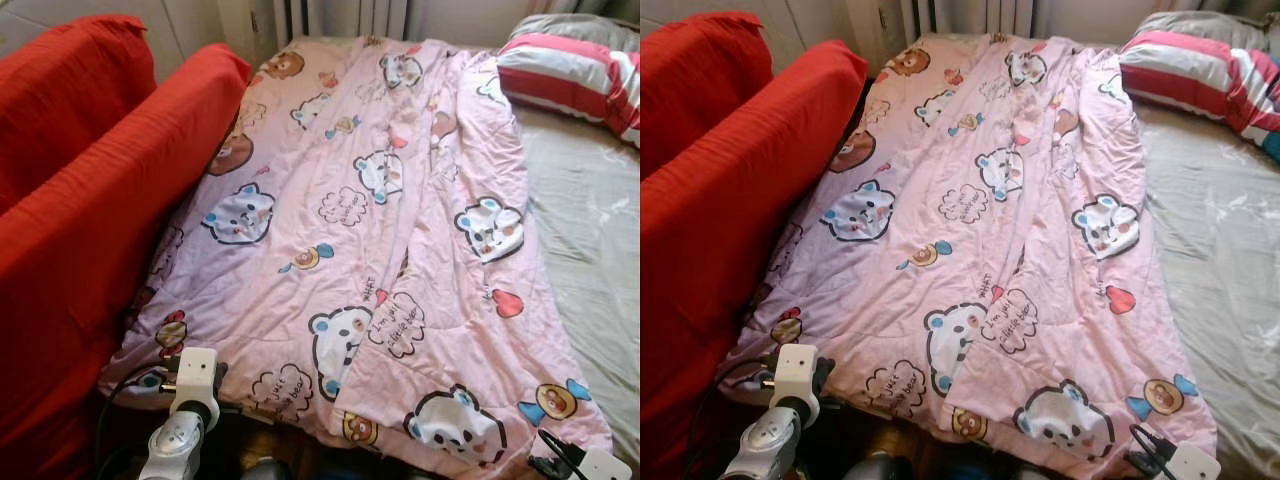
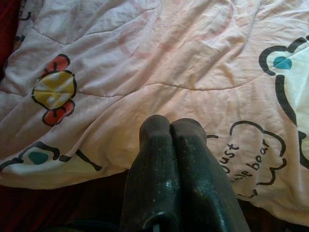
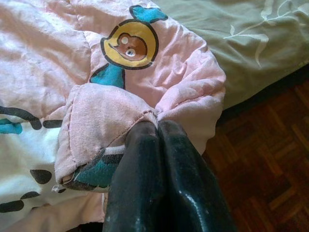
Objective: Clean up the room
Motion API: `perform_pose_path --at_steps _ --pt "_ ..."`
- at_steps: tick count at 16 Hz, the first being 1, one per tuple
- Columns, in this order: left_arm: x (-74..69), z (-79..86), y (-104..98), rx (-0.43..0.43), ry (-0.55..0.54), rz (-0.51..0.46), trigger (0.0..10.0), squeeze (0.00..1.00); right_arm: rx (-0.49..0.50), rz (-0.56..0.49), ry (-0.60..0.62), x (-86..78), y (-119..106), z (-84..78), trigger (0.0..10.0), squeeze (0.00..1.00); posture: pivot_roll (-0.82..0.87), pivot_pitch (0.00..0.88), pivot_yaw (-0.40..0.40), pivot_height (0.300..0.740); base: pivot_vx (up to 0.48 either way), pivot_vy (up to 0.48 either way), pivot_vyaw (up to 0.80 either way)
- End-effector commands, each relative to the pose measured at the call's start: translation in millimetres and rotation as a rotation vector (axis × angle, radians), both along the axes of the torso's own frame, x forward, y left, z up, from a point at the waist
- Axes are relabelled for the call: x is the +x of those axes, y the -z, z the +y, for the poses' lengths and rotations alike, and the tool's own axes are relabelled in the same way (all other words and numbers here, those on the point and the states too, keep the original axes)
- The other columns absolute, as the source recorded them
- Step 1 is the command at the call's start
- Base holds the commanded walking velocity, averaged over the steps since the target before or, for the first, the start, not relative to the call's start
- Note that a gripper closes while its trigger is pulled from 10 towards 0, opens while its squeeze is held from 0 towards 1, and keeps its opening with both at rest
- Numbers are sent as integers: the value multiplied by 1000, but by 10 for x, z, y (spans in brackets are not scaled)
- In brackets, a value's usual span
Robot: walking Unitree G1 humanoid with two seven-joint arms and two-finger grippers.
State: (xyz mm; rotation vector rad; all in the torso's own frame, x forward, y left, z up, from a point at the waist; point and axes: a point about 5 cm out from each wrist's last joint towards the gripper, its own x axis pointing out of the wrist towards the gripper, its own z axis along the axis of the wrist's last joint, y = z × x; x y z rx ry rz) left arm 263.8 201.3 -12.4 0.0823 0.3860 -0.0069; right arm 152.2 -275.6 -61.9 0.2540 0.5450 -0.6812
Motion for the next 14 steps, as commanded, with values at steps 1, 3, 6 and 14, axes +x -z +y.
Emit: perform_pose_path --at_steps 1,3,6,14 --pt "-94 24 97 10 -2 59 10000 0 18 36 5 -97 60 29 10000 0 73 182 27 726 0 0 0" --pt "-102 15 108 9 0 65 10000 0 23 12 -6 -66 45 35 10000 0 75 172 27 726 0 0 0" --pt "-127 4 131 8 2 73 10000 0 5 -12 -7 -31 13 21 10000 0 74 164 26 740 0 0 0" --pt "-184 18 182 8 -12 101 10000 0 10 31 -25 -26 38 37 10000 0 77 187 19 740 0 0 0"
